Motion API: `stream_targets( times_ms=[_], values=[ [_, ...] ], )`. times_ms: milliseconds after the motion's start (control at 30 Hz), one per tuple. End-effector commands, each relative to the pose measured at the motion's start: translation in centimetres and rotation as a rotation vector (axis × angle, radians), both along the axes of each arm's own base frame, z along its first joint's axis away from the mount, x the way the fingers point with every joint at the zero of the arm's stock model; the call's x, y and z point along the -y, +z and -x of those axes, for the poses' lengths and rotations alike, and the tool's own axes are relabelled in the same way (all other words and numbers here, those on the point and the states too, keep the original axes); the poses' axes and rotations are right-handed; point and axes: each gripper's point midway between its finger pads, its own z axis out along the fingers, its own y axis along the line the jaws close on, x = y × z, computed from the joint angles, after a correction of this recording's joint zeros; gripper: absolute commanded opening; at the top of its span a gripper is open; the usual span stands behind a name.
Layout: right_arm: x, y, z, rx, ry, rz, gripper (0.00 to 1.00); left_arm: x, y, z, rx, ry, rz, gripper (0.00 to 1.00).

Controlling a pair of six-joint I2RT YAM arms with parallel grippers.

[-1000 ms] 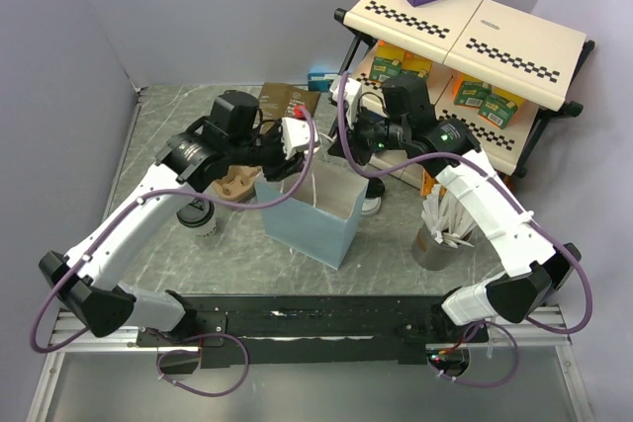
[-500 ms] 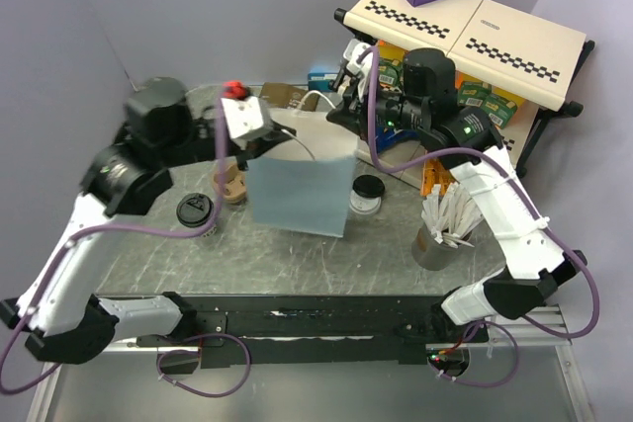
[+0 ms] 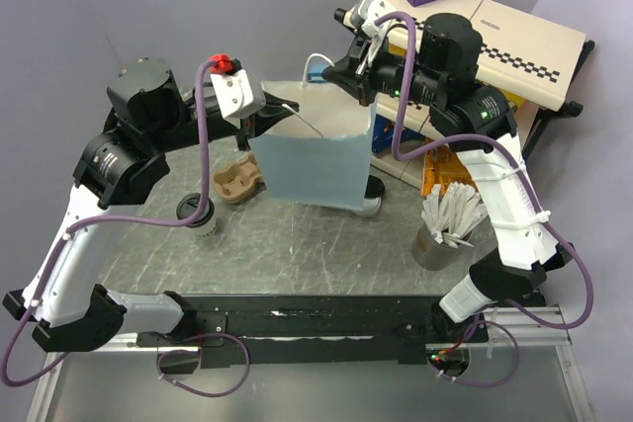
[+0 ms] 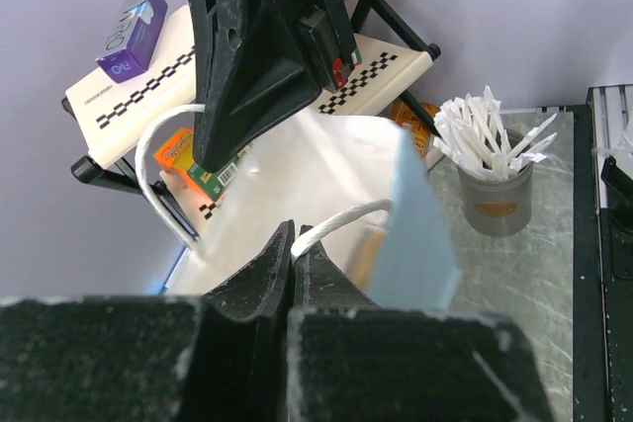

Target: Pack the takeout coffee

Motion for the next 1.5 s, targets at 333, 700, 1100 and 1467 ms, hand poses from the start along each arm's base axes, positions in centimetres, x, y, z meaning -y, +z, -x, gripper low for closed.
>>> stream_targets(
  times_ms=[333, 700, 1100, 1467],
  values=[
    [0.1, 2.1, -0.2, 0.059, -0.007, -0.050, 0.00, -0.5, 2.3, 0.3, 0.069, 0.011, 0.044, 0.01],
    [-0.2, 1.1, -0.2, 0.034, 0.005, -0.036, 0.00, -0.5, 1.0, 0.1, 0.052, 0.019, 0.021, 0.01],
    [-0.6, 0.1, -0.4, 0.006, 0.019, -0.028, 0.00, -0.6, -0.1, 0.1, 0.041, 0.022, 0.007, 0.01],
    [-0.7, 0.2, -0.3, 0.001, 0.023, -0.033, 0.00, -0.5, -0.2, 0.0, 0.037, 0.017, 0.004, 0.01]
  ],
)
